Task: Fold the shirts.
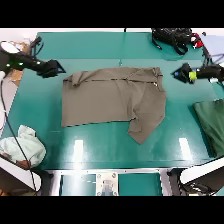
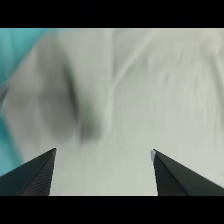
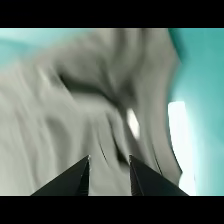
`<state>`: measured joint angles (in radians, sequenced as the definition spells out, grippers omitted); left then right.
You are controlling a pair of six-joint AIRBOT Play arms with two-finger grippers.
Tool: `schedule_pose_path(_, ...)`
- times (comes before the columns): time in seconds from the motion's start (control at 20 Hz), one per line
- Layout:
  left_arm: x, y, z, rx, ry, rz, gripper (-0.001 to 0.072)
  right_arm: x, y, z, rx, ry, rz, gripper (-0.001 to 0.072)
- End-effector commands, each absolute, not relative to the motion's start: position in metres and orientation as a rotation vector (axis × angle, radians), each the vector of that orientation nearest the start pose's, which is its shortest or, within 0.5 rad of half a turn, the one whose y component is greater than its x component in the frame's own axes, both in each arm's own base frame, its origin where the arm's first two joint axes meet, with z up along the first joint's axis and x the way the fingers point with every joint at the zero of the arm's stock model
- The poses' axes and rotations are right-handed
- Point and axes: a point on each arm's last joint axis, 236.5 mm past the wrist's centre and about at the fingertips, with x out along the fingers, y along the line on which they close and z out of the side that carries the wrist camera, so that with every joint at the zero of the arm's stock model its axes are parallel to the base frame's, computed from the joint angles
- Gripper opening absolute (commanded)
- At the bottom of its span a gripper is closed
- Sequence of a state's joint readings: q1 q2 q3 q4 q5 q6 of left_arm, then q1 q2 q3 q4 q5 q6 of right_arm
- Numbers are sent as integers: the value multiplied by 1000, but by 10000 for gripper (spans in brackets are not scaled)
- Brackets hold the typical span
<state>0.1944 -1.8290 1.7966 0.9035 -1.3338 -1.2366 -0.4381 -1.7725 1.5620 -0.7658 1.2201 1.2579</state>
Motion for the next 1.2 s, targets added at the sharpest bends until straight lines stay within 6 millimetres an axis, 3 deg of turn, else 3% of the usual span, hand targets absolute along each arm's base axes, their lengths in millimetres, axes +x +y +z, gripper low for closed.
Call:
schedule_pose_path(0.0, 460, -15, 13, -504, 1416, -463, 667, 414, -76, -37, 816, 1290, 173, 295)
schedule_pose_path(0.1, 436, -13, -1, -565, 1508, -456, 667, 373, -79, -66, 857, 1359, 92, 330)
schedule_pose_path(0.15, 425, -15, -7, -581, 1544, -457, 667, 358, -73, -79, 892, 1382, 71, 375)
schedule_pose_path(0.25, 402, -22, -18, -609, 1592, -453, 667, 340, -55, -102, 943, 1423, 64, 373)
schedule_pose_path(0.45, 354, -9, -39, -533, 1681, -349, 667, 336, -7, -115, 992, 1421, 155, 373)
schedule_pose_path(0.65, 325, 5, -36, -531, 1649, -263, 666, 331, 21, -117, 944, 1474, 219, 373)
schedule_pose_path(0.85, 303, 12, -41, -572, 1606, -198, 667, 327, 22, -117, 919, 1487, 242, 349)
schedule_pose_path(1.05, 282, -9, -81, -685, 1616, -171, 668, 324, 15, -118, 912, 1490, 233, 350)
schedule_pose_path(1.15, 285, -25, -96, -763, 1552, -190, 667, 324, 15, -118, 911, 1489, 233, 350)
